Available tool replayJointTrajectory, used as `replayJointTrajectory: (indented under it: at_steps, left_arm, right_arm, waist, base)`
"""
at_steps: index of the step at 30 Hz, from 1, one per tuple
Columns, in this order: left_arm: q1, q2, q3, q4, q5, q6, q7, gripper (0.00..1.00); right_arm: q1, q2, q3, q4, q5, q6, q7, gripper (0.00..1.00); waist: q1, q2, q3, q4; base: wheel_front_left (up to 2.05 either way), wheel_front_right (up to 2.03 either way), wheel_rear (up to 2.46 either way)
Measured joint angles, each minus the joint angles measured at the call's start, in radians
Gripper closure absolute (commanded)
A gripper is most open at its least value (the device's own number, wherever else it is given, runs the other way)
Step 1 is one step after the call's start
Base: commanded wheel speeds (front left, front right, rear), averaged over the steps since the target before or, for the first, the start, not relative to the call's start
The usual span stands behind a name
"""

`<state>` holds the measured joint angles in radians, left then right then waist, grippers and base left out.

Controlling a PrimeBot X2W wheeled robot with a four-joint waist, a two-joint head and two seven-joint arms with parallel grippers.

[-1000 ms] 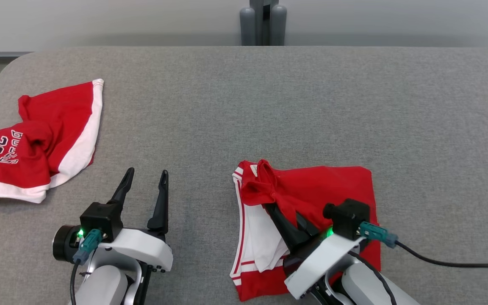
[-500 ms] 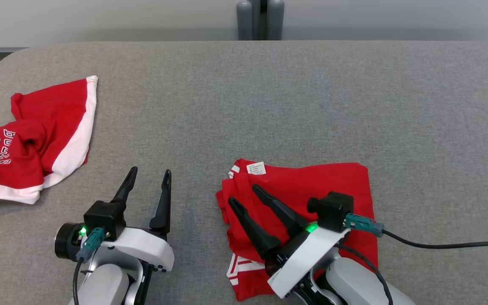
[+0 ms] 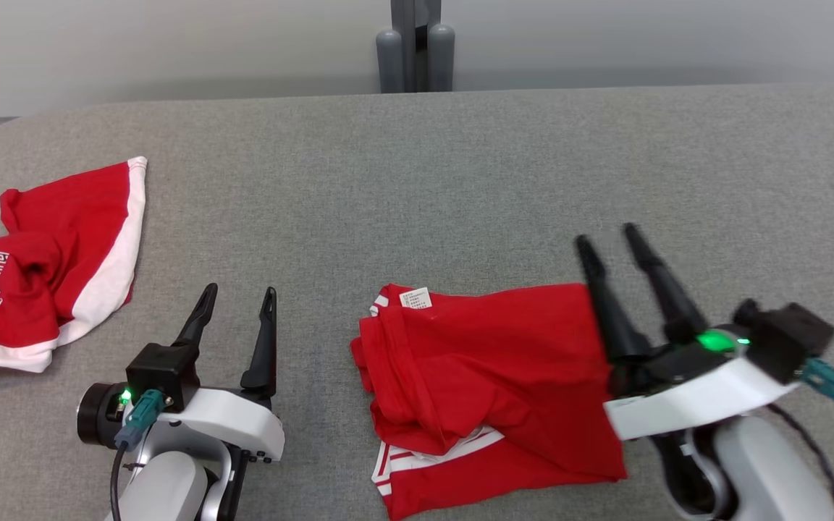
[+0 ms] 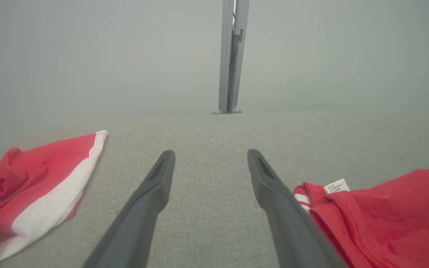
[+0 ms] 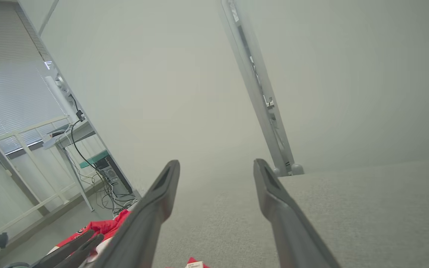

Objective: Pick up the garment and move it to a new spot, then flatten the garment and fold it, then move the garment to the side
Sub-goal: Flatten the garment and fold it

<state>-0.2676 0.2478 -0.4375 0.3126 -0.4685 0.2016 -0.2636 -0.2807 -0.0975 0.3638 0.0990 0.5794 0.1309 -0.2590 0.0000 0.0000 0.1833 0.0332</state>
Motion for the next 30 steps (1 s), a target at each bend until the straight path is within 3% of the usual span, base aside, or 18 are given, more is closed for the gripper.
replayJointTrajectory:
  at_steps: [11, 20, 30]
  left_arm:
    - [0.037, 0.024, 0.006, -0.042, 0.0, 0.024, 0.004, 0.0]
    - [0.083, 0.045, 0.01, -0.081, -0.004, 0.05, 0.011, 0.0]
    - [0.116, 0.056, 0.012, -0.106, -0.015, 0.068, 0.026, 0.0]
  right_arm:
    - [0.13, -0.073, -0.288, -0.019, -0.177, 0.0, 0.03, 0.0]
    - [0.246, -0.088, -0.351, -0.014, -0.257, 0.0, 0.092, 0.0]
    - [0.314, -0.053, -0.381, -0.04, -0.265, 0.0, 0.123, 0.0]
  waist:
    - [0.0, 0.0, -0.046, -0.014]
    - [0.0, 0.0, -0.08, -0.014]
    - [0.0001, 0.0, -0.103, -0.011]
  base:
    - [0.0, 0.0, 0.0]
    - [0.0, 0.0, 0.0]
    - [0.0, 0.0, 0.0]
